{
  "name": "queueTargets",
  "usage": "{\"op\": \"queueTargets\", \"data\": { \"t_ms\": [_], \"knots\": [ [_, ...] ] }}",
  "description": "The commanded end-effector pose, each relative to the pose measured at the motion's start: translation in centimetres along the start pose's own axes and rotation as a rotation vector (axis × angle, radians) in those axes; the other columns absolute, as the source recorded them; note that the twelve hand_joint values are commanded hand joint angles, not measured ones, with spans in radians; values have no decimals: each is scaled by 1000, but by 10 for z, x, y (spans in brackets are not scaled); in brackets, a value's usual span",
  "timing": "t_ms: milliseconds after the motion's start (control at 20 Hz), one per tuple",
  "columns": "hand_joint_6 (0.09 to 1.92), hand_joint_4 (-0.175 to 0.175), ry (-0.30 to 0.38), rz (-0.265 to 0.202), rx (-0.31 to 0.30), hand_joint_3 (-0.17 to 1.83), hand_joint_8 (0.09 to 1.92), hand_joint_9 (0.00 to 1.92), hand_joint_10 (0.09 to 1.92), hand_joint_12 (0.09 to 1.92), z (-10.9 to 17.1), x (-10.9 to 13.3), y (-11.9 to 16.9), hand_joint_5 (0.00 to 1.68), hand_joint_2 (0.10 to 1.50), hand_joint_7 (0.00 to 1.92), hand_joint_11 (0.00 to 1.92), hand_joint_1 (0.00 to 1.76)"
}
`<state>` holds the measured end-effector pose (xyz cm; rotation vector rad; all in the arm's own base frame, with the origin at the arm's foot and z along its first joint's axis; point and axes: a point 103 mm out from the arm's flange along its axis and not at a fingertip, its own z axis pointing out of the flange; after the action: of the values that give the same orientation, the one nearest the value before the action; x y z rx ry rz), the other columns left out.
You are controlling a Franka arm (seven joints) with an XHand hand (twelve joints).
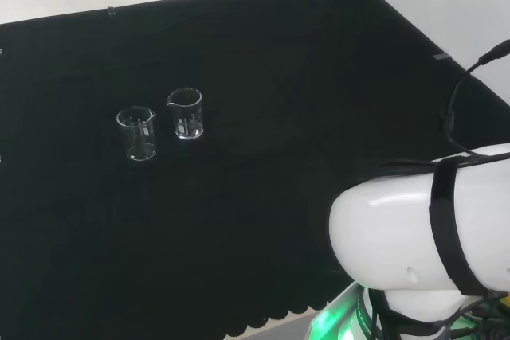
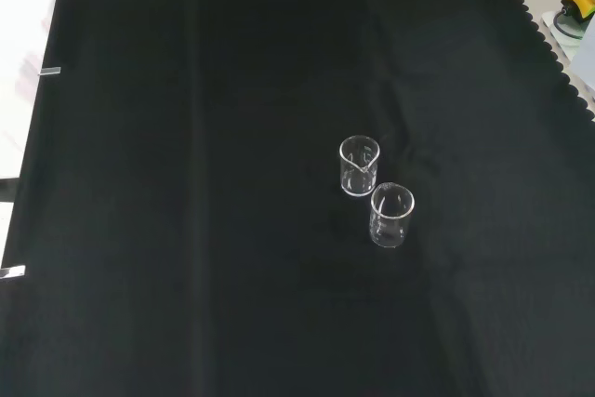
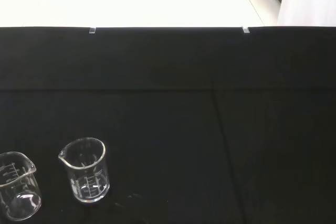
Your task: Pick up the beaker on the right.
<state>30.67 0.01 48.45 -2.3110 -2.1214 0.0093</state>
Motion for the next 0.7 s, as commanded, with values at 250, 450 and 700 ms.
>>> {"op": "queueTargets", "data": {
  "t_ms": [250, 450, 700],
  "knots": [
    [87, -38, -21, 2, 24, 769, 468, 55, 609, 903, 13, 22, 20, 113, 1080, 9, 0, 0],
    [87, -38, -27, 4, 26, 772, 468, 54, 611, 903, 14, 21, 21, 113, 1078, 8, 0, 0],
    [87, -38, -12, 8, 31, 774, 471, 54, 613, 904, 20, 23, 22, 113, 1076, 11, 0, 0]
  ]
}}
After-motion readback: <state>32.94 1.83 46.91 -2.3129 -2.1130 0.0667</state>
